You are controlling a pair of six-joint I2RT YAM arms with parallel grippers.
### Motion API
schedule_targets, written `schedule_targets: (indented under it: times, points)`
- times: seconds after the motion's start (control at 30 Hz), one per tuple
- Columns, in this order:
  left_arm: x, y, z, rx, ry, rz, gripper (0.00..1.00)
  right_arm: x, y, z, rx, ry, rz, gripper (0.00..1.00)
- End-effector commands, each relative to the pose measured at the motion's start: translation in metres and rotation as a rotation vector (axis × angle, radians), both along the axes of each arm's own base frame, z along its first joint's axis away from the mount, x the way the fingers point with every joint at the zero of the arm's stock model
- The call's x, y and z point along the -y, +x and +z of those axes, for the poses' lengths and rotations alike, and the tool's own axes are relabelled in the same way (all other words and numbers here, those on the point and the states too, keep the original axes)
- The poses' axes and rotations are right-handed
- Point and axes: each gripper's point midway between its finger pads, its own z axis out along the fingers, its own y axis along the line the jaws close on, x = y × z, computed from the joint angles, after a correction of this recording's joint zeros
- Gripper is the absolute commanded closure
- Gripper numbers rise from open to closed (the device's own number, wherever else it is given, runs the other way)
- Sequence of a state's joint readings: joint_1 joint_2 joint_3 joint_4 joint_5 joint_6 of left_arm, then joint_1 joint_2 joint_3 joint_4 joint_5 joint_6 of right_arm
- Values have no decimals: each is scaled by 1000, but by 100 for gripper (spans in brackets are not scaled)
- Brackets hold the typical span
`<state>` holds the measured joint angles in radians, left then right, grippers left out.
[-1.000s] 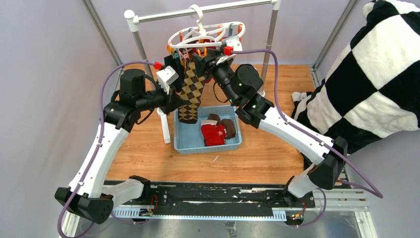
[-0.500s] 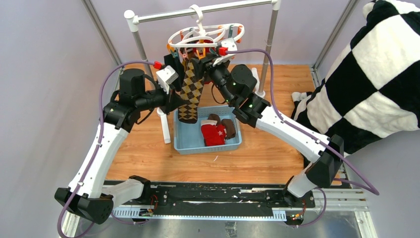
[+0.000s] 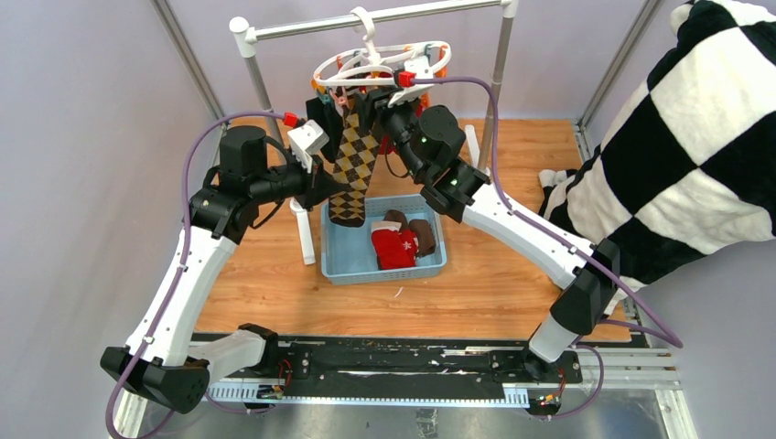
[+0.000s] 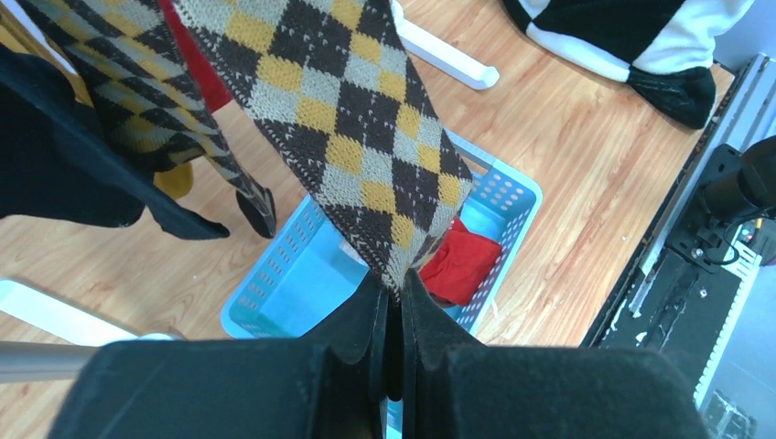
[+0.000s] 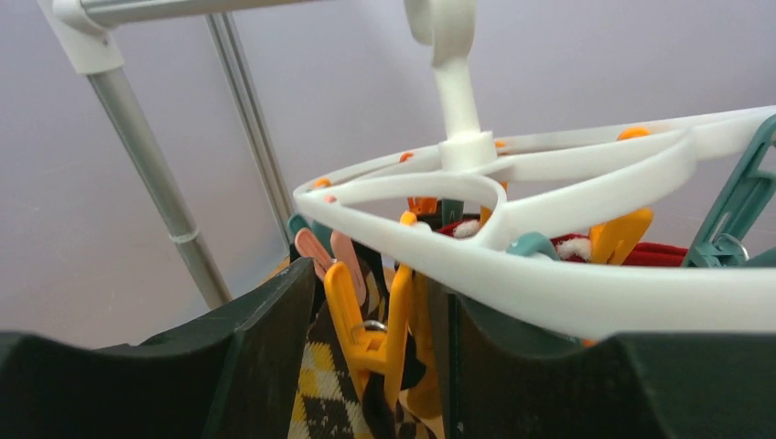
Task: Remove the socks clipped to the hanger
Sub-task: Remove the sock from the hanger.
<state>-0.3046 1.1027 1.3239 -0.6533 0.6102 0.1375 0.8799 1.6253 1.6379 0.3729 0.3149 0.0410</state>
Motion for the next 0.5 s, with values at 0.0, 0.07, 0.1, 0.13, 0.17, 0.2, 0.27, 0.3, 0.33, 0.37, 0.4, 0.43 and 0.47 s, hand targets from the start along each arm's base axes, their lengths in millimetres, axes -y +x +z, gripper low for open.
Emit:
schedule_targets:
  times: [0.0,0.07,0.1,0.13,0.17,0.2,0.27,0.3,0.33,0.37,0.4,0.43,0.47]
  points:
    - [2,-6,14,25,-16,-17,100,8,12,17,23,29,-29,49]
    - [2,-6,15,30,-13,-16,100,8,14,17,20,27,-26,53]
    - [2,-6,15,31,-12,-16,100,8,14,17,17,30,-25,55]
    - [2,-6,14,31,-10,-16,100,8,14,17,15,32,-22,57]
    - [2,-5,13,28,-9,-16,100,8,14,16,14,34,-18,60]
    - [2,-5,13,29,-8,-15,100,8,13,16,13,35,-14,62]
    - [2,-5,13,30,-9,-16,100,8,12,17,13,40,-11,67]
    - [2,-5,13,30,-9,-16,100,9,12,18,13,41,-9,68]
    - [2,-5,13,30,-8,-15,100,9,11,20,15,44,-3,69]
    - [1,-5,13,31,-7,-14,100,9,11,21,15,46,2,71]
    - [1,-5,13,32,-7,-14,100,9,10,23,17,47,8,73]
    - [1,-5,13,32,-7,-14,100,8,10,24,16,49,17,76]
    - [1,-6,13,31,-6,-14,100,7,9,26,14,50,27,80]
